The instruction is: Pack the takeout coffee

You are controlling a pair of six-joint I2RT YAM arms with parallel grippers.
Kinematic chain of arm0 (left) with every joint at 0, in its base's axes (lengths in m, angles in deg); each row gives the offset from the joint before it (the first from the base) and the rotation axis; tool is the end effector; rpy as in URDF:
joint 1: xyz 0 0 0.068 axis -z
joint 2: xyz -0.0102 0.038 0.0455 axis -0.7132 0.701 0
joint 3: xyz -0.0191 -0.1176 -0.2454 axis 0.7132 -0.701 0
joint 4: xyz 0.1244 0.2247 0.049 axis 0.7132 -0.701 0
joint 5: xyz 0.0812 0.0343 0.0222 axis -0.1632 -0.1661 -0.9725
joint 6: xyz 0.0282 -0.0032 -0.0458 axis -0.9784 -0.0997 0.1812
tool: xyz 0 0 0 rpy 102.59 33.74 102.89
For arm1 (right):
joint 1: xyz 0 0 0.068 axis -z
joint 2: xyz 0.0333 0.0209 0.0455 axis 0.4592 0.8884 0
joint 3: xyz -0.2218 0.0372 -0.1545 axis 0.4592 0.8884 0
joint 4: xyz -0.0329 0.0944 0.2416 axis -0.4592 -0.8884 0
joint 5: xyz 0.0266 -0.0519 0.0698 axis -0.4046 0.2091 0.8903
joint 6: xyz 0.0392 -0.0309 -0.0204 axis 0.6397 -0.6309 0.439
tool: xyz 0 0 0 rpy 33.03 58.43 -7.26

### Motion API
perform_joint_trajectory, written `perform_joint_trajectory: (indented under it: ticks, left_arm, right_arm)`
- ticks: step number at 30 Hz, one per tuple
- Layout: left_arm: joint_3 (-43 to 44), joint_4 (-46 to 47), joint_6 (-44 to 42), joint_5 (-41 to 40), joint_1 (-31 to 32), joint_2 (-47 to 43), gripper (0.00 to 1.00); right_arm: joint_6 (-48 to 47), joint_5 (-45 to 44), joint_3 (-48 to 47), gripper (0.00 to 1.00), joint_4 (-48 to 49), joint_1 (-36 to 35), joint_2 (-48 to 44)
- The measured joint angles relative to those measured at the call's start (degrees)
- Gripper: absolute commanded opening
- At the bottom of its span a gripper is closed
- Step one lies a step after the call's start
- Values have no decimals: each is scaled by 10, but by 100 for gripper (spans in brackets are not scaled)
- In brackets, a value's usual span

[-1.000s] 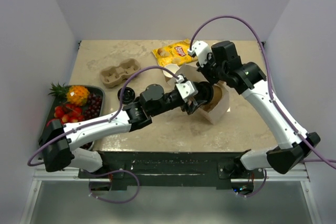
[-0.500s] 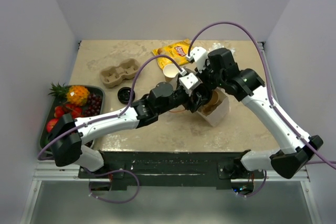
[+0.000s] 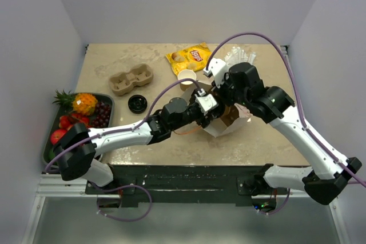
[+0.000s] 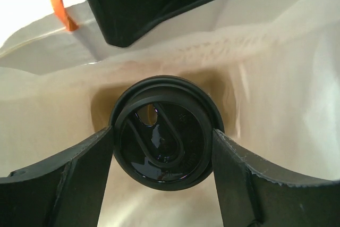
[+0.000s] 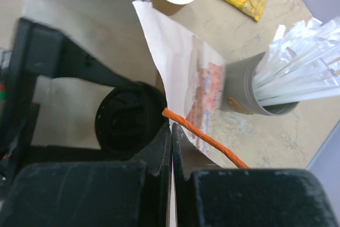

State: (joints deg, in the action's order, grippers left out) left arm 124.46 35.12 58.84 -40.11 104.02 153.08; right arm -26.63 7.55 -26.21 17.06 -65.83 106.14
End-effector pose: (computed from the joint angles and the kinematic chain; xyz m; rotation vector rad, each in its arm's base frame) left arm 0.1808 -0.2938 0.2876 0.9054 1.4841 -0.6726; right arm 0.1948 0.1486 0.4119 -0.9307 1.9815 0.0710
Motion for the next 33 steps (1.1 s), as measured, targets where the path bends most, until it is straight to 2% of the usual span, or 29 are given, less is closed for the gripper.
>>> perform_joint_trajectory:
  ticks: [5, 17, 28, 33]
  left_arm:
    - [-21, 18, -75, -1, 0, -1, 0]
    - [-56, 64, -189, -8, 5, -4, 0]
    - [-56, 41, -216, 145, 7, -5, 0]
    - [-56, 35, -236, 175, 23, -2, 0]
  right_arm:
    - [0, -2, 43, 0, 21, -33, -38]
    - [6, -1, 86, 0, 60, -35, -51]
    - [-1, -1, 86, 0, 76, -35, -52]
    - [-12, 2, 86, 0, 76, -42, -52]
